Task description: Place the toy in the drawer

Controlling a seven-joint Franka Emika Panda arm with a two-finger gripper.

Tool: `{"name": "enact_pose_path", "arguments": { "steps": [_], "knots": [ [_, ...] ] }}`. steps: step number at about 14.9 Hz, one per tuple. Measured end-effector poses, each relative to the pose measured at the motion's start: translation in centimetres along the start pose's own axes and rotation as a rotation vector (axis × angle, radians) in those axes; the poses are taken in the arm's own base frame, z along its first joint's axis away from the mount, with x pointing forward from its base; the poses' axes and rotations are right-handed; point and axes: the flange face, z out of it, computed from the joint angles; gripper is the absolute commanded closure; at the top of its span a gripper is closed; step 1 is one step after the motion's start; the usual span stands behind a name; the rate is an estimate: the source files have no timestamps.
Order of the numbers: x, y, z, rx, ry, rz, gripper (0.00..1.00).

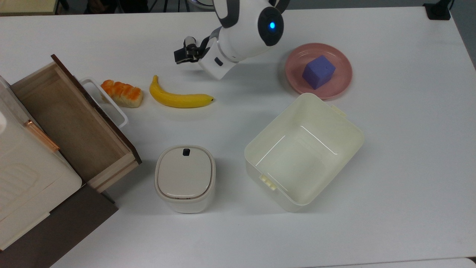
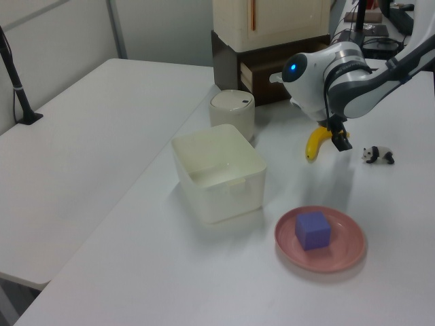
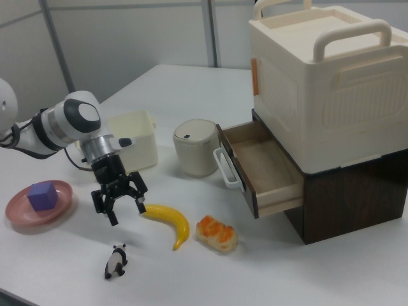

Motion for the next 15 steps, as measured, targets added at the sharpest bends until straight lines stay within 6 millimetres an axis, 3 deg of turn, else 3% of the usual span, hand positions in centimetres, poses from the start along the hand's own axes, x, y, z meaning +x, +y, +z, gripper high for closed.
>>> {"name": "enact_pose_path", "arguments": {
  "steps": [4,8,11,15],
  "knots": [
    [-0.7,-3.2,-0.7,-0.027,-0.037,-0.047,0.0],
    [-1.2,-5.2,0.8,-0.039,-0.07,-0.083,0.0],
    [-1.4,-5.1,1.1,-0.038,-0.076,-0.082,0.0],
    [-1.6,-2.4,0.4,0.006,0.045,-0.041,0.0]
  ]
}}
